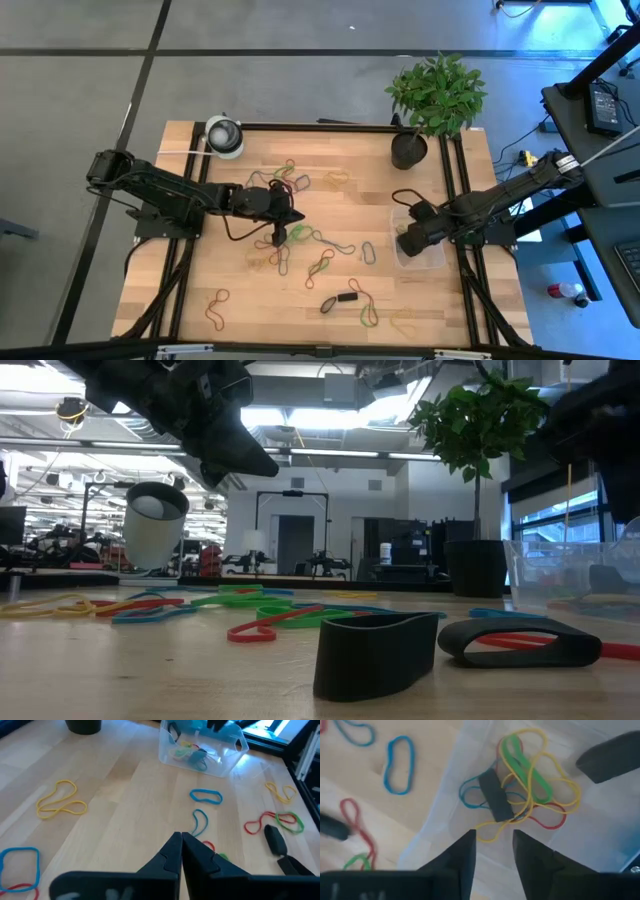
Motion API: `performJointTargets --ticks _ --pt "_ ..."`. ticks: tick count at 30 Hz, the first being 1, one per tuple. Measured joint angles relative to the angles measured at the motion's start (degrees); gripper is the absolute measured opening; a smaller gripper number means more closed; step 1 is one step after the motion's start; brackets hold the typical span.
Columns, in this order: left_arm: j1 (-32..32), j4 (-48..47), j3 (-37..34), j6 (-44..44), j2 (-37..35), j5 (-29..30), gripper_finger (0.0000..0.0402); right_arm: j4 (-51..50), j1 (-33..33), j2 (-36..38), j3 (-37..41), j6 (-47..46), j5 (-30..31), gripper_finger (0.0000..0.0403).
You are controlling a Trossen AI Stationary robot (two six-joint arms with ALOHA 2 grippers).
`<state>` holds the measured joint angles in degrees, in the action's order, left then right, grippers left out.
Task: Pick and place rubber bands into bin
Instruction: Put the green rubber band into the transparent bin
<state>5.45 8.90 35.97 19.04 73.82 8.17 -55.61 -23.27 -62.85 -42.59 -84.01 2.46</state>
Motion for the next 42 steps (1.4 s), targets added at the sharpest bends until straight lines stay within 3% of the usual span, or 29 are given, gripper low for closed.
performJointTargets --ticks 5,9,12,15,19,24,28,32,36,42 --pt "0.0 -3.74 0.01 -0.1 0.0 0.23 0.0062 0.62 -0.02 5.98 -0.02 3.68 3.73 0.0083" --pt "0.0 -4.38 0.01 3.73 0.0 6.15 0.0106 0.59 -0.04 12.79 -0.09 8.02 8.3 0.0043" --pt "-0.02 -2.47 0.03 5.12 0.0 7.89 0.0123 0.59 -0.04 17.98 -0.09 14.35 10.97 0.0012" --pt "0.4 -3.51 1.62 4.61 0.32 8.77 0.0126 0.41 -0.04 22.23 -0.09 21.77 11.54 0.0007" --pt "2.35 -10.83 8.45 3.38 3.25 11.29 0.0126 -0.37 -0.04 25.63 -0.09 29.97 11.56 0.0024" --pt "3.24 -26.66 20.67 6.58 11.48 15.02 0.0126 -1.62 -0.04 27.18 -0.09 30.73 11.58 0.0023" --pt "1.4 -40.36 30.4 15.36 19.76 13.27 0.0125 -6.08 -0.04 27.41 -0.09 30.76 11.49 0.0011" --pt "-1.12 -49.66 37.28 22.67 27.56 7.62 0.0125 -12.51 -0.04 27.57 -0.09 30.87 9.38 0.0003" --pt "-2.83 -50.91 40.8 24.63 33.5 2.82 0.0125 -15.62 -0.04 29.62 -0.09 33.99 6.89 0.0007" --pt "-4.18 -50.77 43.21 22.22 39.29 0.65 0.0125 -16.31 -0.04 35.08 -0.09 38.38 6.88 0.0006"
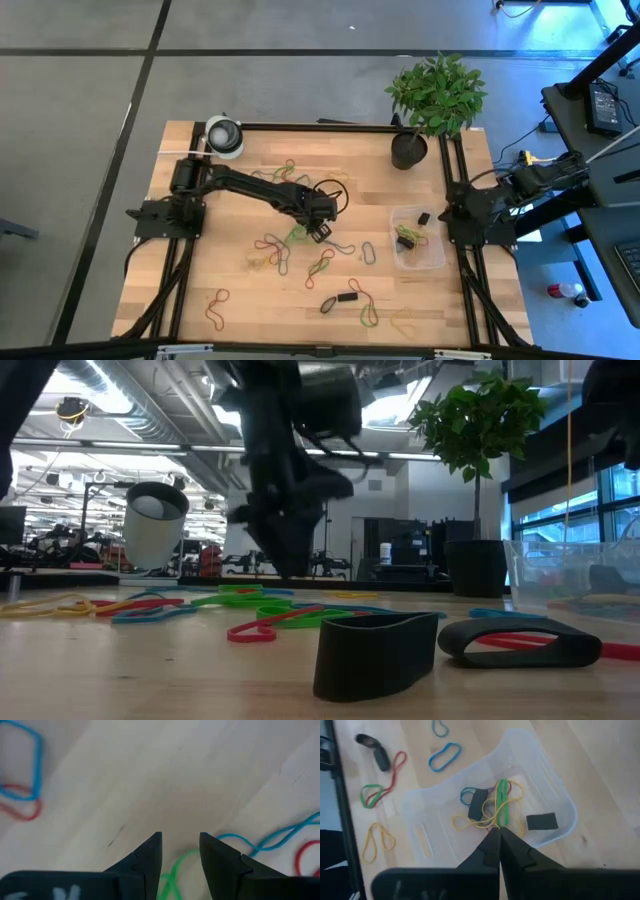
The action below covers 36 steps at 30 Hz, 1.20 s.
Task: Pick and place rubber bands into bin
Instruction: Put the green rubber band into the transparent bin
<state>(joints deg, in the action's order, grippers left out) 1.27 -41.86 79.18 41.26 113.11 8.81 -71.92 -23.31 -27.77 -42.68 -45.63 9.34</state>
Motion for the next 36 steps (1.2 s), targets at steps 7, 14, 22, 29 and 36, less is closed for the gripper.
performJointTargets --ticks 7,14,22,29,36 --pt "-0.13 -0.75 0.06 -6.96 3.48 -4.04 0.0125 -0.02 0.0 6.84 0.0 0.94 0.0 0.0007" --pt "0.8 -3.17 0.06 -15.49 3.44 -3.5 0.0125 -0.02 0.0 10.57 0.0 0.98 0.02 0.0005" --pt "1.7 -4.44 0.29 -18.06 4.83 -2.71 0.0112 -0.01 0.0 11.1 0.0 2.67 0.12 0.0009" --pt "4.06 -4.75 0.81 -19.37 5.2 -0.32 0.0012 0.0 0.0 11.09 0.0 4.34 0.33 0.0005" --pt "6.59 -4.53 9.18 -15.7 5.82 5.58 0.0002 0.0 0.0 11.08 0.0 5.64 1.25 0.0011"
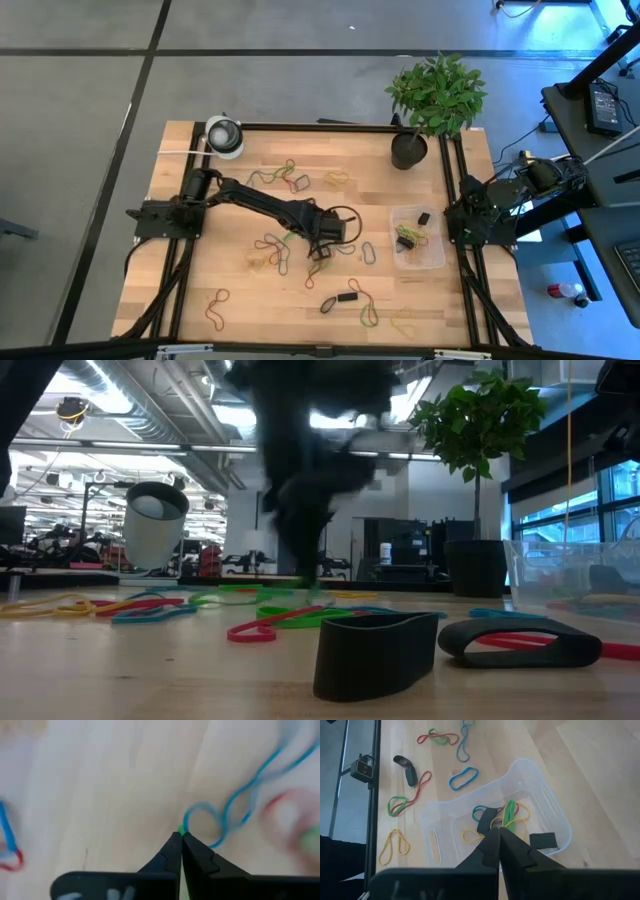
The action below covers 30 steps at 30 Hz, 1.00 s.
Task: Pick and place rubber bands into bin
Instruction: Put the green rubber band into the transparent bin
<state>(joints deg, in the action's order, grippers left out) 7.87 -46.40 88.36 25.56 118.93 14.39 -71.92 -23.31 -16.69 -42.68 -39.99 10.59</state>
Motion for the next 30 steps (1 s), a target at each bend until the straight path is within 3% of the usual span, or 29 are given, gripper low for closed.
performJointTargets --ticks 9,17,30 --pt "0.47 1.86 13.0 -3.14 -0.08 7.83 0.0002 0.0 0.0 0.0 0.02 0.2 0.02 0.0007" --pt "-0.32 25.34 14.68 -12.3 0.49 8.18 0.0002 0.62 0.0 0.0 0.02 0.08 0.02 0.0013" --pt "-2.34 53.14 14.66 -10.02 11.24 1.89 0.0002 1.86 0.0 -0.2 0.11 -0.04 0.7 0.0013"
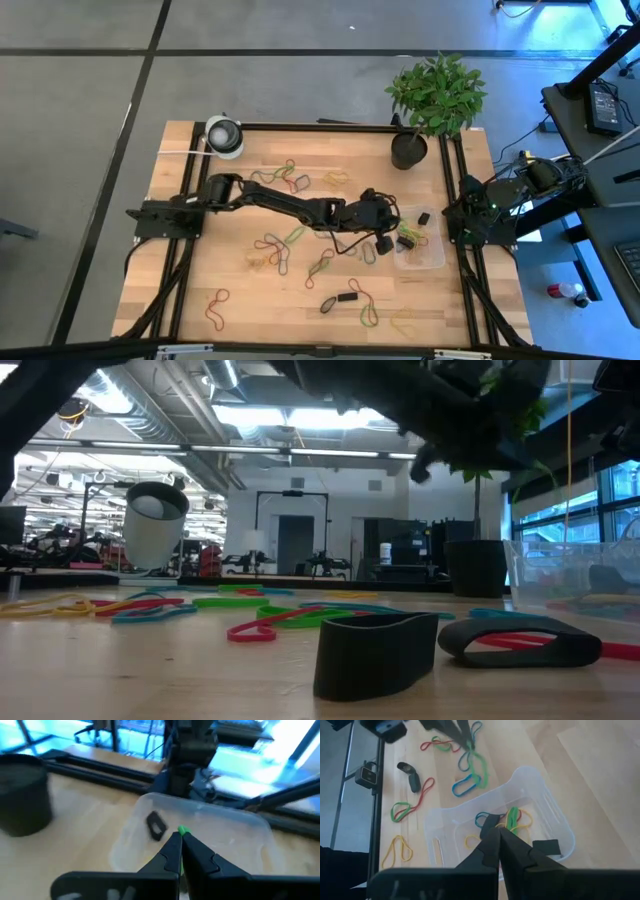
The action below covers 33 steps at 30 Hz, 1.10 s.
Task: Pick and place rubber bands into bin
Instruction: Put the green rubber band into the transparent bin, then put the blue rubber band into the transparent bin
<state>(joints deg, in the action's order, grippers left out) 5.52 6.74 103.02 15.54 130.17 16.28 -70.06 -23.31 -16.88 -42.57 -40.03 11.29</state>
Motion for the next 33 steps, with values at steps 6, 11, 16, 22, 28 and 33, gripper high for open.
performJointTargets --ticks 6,11,16,22,28,33 --pt "-0.16 3.17 0.02 4.98 4.13 -3.71 0.0003 0.0 -0.02 0.0 0.0 -0.12 1.14 0.0013" --pt "-0.13 4.2 -0.04 7.73 6.34 -5.5 0.0015 0.0 -0.02 0.0 0.0 -0.15 1.33 0.0013" --pt "-0.16 5.18 -0.02 7.95 6.31 -5.53 0.0049 -0.01 -0.02 0.02 0.0 -0.15 1.33 0.0013" --pt "-0.99 8.55 4.01 6.71 6.45 -5.62 0.0108 -0.02 -0.02 0.02 0.0 -0.24 1.33 0.0013" --pt "-1.29 6.29 6.75 3.33 6.86 -5.44 0.0147 -0.02 -0.02 0.02 0.0 -0.77 1.32 0.0013" --pt "-1.29 7.3 6.91 2.72 6.66 -5.41 0.015 -0.04 -0.02 0.02 0.0 -1.86 1.31 0.0013"
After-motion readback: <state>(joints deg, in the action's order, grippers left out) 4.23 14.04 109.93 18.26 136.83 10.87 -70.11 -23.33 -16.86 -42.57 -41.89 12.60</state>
